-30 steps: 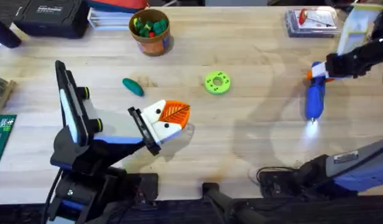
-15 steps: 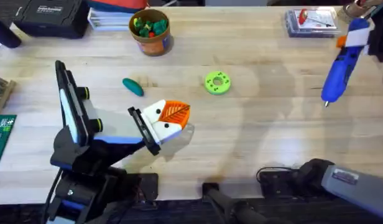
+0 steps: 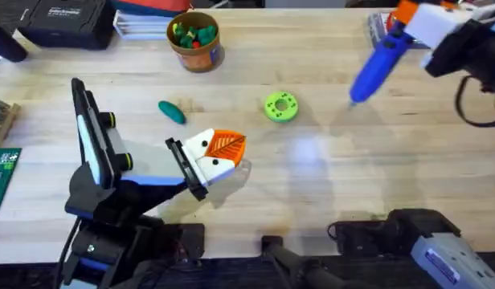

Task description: Pick up the gripper from the table and insert it into the empty holder that is missing its gripper. Then pick up a screw, insert it into the mounting hole, and use the screwdriver to tighten it. Finally, clean up the table by picking up the vegetable and placing it into the bucket.

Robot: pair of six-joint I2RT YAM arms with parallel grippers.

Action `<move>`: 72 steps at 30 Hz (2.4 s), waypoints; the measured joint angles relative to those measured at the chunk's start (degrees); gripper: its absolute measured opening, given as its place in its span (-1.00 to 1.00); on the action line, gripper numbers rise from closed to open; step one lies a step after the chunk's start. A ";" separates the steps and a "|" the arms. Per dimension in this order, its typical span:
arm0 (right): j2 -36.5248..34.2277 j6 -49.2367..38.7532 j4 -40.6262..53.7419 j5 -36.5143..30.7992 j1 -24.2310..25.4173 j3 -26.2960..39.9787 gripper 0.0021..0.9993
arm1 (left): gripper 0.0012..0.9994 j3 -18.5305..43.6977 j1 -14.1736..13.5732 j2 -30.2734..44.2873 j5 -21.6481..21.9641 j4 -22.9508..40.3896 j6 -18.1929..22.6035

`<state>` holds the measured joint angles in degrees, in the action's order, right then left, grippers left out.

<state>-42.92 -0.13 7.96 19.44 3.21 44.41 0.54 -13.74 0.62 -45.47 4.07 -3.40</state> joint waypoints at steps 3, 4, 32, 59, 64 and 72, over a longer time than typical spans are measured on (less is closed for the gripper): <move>0.98 4.19 -13.82 -0.01 -9.60 -4.65 -0.94 | -0.99 0.00 0.00 0.01 0.00 -0.01 0.00; 0.62 4.57 -16.05 0.00 -11.70 -5.10 -0.94 | -0.99 0.00 0.00 0.00 0.00 -0.01 0.00; -15.04 -4.34 -50.45 1.56 -49.92 -5.71 -0.94 | -0.99 0.00 0.00 0.00 0.00 -0.02 0.00; -20.97 -5.67 -55.99 1.64 -55.51 -5.71 -0.94 | -0.99 0.00 0.00 0.00 0.00 -0.01 0.00; -22.25 -5.20 -56.28 1.64 -55.51 -5.71 -0.94 | -0.99 0.00 0.00 0.01 0.00 0.00 0.00; -22.25 -4.12 -56.80 1.62 -55.49 -5.71 -0.94 | -0.99 0.00 0.00 0.00 0.00 0.00 -0.02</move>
<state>-65.17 -4.25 -48.84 21.06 -52.27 38.70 0.54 -13.74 0.62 -45.47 4.07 -3.42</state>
